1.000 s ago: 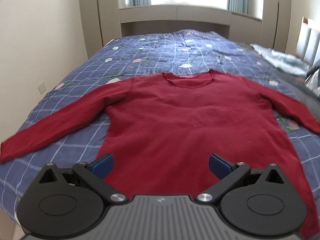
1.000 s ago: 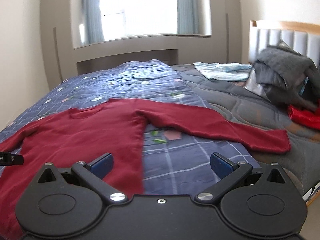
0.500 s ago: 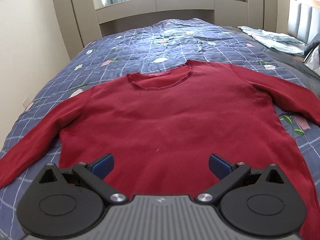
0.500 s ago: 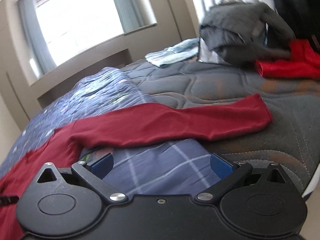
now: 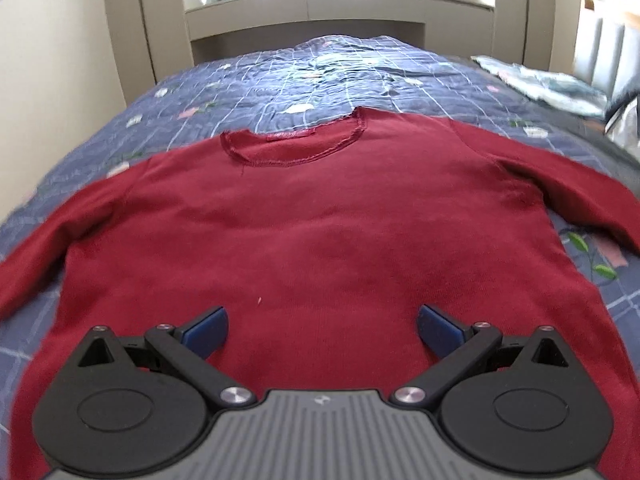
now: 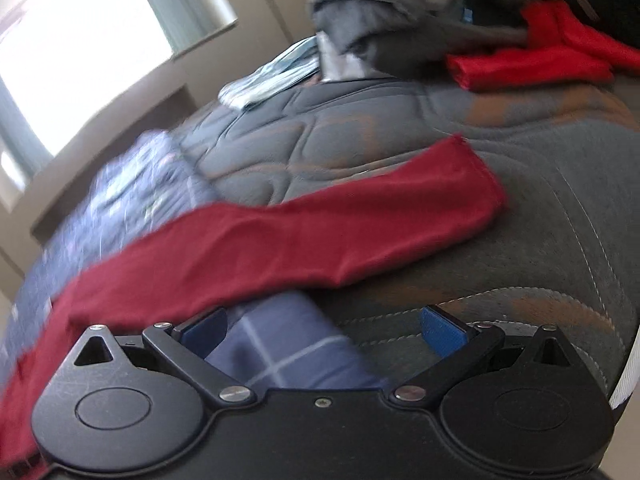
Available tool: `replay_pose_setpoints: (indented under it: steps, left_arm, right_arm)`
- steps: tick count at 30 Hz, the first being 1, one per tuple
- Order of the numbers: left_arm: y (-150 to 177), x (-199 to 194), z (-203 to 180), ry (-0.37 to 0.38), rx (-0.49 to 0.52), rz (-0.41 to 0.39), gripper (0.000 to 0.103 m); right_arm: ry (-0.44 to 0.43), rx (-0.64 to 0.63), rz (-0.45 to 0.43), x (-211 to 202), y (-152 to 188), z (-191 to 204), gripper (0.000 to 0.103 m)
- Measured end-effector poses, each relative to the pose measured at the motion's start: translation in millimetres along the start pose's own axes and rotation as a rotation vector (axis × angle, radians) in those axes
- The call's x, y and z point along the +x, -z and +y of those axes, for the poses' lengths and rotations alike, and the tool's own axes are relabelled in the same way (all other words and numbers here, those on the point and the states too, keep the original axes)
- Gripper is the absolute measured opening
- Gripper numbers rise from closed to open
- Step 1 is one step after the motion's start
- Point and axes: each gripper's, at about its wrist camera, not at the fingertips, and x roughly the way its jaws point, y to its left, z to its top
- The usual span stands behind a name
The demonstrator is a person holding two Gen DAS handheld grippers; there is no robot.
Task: Fold small clothes
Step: 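Move the right gripper out to the cuff of the nearest red sleeve, then close the right gripper on the red sleeve cuff and lift it, then carry the cuff across the sweater body and open the right gripper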
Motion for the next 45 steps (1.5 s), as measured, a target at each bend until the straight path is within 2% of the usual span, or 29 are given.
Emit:
replay_pose_setpoints:
  steps: [4, 9, 11, 12, 14, 15, 17, 20, 22, 25, 29, 32, 35, 39, 42, 45]
  left_arm:
    - [5.3, 2.5, 10.6, 0.039, -0.061, -0.007, 0.103]
    - [8.4, 2.0, 8.1, 0.028, -0.055, -0.024, 0.103]
    - [10.3, 1.8, 7.7, 0.028, -0.057, -0.036, 0.103]
    - [11.3, 1.3, 7.3, 0.029, -0.059, -0.041, 0.103]
    - [11.9, 0.9, 7.8, 0.032, -0.063, -0.043, 0.103]
    - [11.7, 0.8, 8.1, 0.035, -0.065, -0.042, 0.103]
    - [10.6, 0.5, 9.5, 0.041, -0.071, -0.034, 0.103]
    - [-0.1, 0.9, 11.4, 0.049, -0.07, 0.017, 0.103]
    - [-8.4, -1.0, 17.7, 0.082, -0.095, 0.04, 0.103]
    - [-19.3, -10.9, 31.4, 0.142, -0.124, 0.035, 0.103]
    - [-36.8, -30.3, 53.4, 0.168, -0.142, 0.007, 0.103]
    - [-48.4, -47.8, 76.2, 0.179, -0.188, -0.027, 0.103]
    - [-53.2, -65.6, 99.8, 0.173, -0.234, -0.066, 0.103]
    - [-54.1, -85.0, 132.9, 0.148, -0.272, -0.113, 0.103]
    - [-50.0, -93.9, 158.9, 0.134, -0.31, -0.118, 0.103]
    - [-43.7, -100.4, 185.3, 0.102, -0.346, -0.128, 0.103]
  right_arm:
    - [0.035, 0.132, -0.055, 4.4, -12.8, -20.0, 0.102]
    - [0.074, 0.223, -0.102, 11.8, -25.1, -30.5, 0.092]
    - [0.09, 0.239, -0.117, 14.6, -29.4, -29.7, 0.074]
    - [0.104, 0.254, -0.12, 16.5, -31.2, -30.5, 0.07]
    - [0.139, 0.304, -0.131, 21.3, -34.3, -35.2, 0.052]
    - [0.153, 0.33, -0.132, 23.0, -34.9, -38.1, 0.047]
    - [0.193, 0.359, -0.136, 25.0, -36.8, -38.9, 0.024]
    - [0.224, 0.34, -0.141, 25.3, -41.4, -33.7, 0.011]
    - [0.229, 0.287, -0.159, 21.5, -47.1, -23.0, 0.008]
    - [0.19, 0.16, -0.221, 7.6, -60.6, 8.8, 0.007]
    - [0.1, -0.021, -0.268, -4.1, -81.5, 71.0, 0.007]
    - [0.003, -0.141, -0.272, -7.3, -94.3, 129.6, 0.007]
    - [-0.135, -0.268, -0.248, -10.2, -95.4, 195.0, 0.007]
    - [-0.29, -0.449, -0.225, -17.6, -68.6, 287.3, 0.007]
    - [-0.385, -0.576, -0.211, -21.5, -32.0, 342.9, 0.007]
    - [-0.475, -0.629, -0.163, -18.7, 9.5, 387.0, 0.007]
